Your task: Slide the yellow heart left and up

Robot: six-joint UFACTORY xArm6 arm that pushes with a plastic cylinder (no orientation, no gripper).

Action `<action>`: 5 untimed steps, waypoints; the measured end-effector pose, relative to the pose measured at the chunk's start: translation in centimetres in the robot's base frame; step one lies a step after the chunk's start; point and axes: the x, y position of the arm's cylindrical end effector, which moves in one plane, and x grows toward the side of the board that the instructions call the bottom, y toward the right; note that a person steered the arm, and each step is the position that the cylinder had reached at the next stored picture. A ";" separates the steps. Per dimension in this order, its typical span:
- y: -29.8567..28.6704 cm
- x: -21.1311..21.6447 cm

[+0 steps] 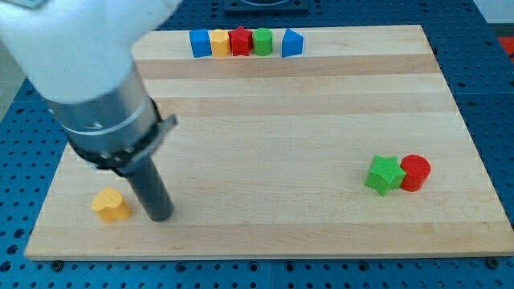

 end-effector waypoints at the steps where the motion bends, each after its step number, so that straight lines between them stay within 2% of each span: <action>1: -1.4 3.0; 2: -8.0 2.1; 4: -10.0 -7.0; 5: -10.4 -6.5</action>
